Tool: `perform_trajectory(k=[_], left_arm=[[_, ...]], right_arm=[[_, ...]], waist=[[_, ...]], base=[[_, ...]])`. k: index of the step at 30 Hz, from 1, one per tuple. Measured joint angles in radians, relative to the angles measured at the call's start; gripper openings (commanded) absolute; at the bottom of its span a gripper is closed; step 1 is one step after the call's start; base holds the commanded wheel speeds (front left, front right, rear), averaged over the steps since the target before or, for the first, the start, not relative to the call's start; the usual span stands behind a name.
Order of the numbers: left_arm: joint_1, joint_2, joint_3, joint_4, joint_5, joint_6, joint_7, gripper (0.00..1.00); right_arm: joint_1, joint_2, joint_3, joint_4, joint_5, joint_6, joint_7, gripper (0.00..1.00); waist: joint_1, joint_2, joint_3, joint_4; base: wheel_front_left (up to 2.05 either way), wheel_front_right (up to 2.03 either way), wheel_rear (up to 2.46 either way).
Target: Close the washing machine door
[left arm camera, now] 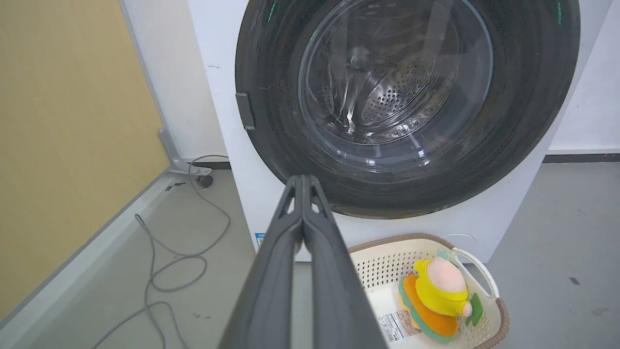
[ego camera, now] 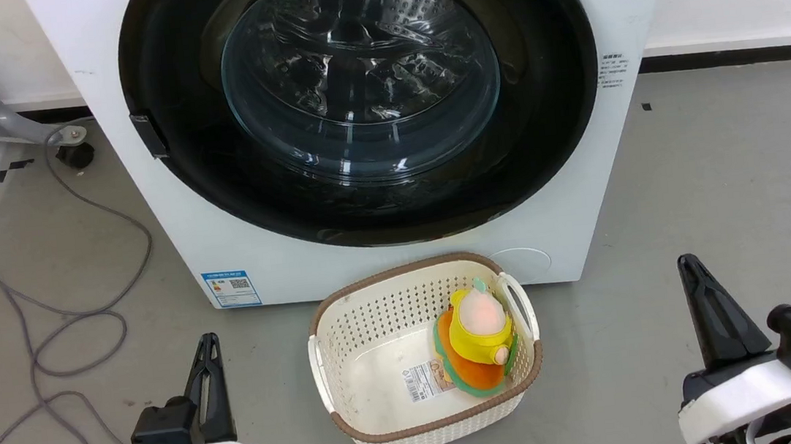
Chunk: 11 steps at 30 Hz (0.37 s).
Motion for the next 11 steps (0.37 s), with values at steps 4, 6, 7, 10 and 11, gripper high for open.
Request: perform_trajectory(k=[4, 6, 7, 10, 11], left_arm=[[0.000, -0.001, 0.002, -0.003, 0.003, -0.006, 0.009, 0.00], [0.000, -0.001, 0.003, -0.004, 0.003, -0.007, 0.013, 0.00], [0.000, -0.001, 0.003, -0.005, 0.003, -0.007, 0.017, 0.00], [0.000, -0.002, 0.005, -0.007, 0.007, -0.011, 0.021, 0.00], [0.000, -0.002, 0.005, -0.007, 0.007, -0.014, 0.022, 0.00]], right_arm=[[0.001, 0.000, 0.001, -0.002, -0.006, 0.000, 0.009, 0.00], [0.005, 0.000, 0.002, -0.003, -0.007, 0.000, 0.013, 0.00], [0.006, 0.000, 0.002, -0.004, -0.008, 0.000, 0.017, 0.00], [0.007, 0.000, 0.003, -0.005, -0.009, 0.000, 0.022, 0.00], [0.007, 0.000, 0.004, -0.005, -0.012, 0.000, 0.025, 0.00]], waist=[[0.0000, 0.0000, -0.002, 0.000], [0.0000, 0.0000, -0.003, 0.000], [0.0000, 0.0000, -0.003, 0.000], [0.0000, 0.0000, -0.004, -0.001], [0.0000, 0.0000, -0.005, -0.001]], base=[[0.00, 0.00, 0.00], [0.00, 0.00, 0.00], [0.00, 0.00, 0.00], [0.00, 0.00, 0.00], [0.00, 0.00, 0.00]])
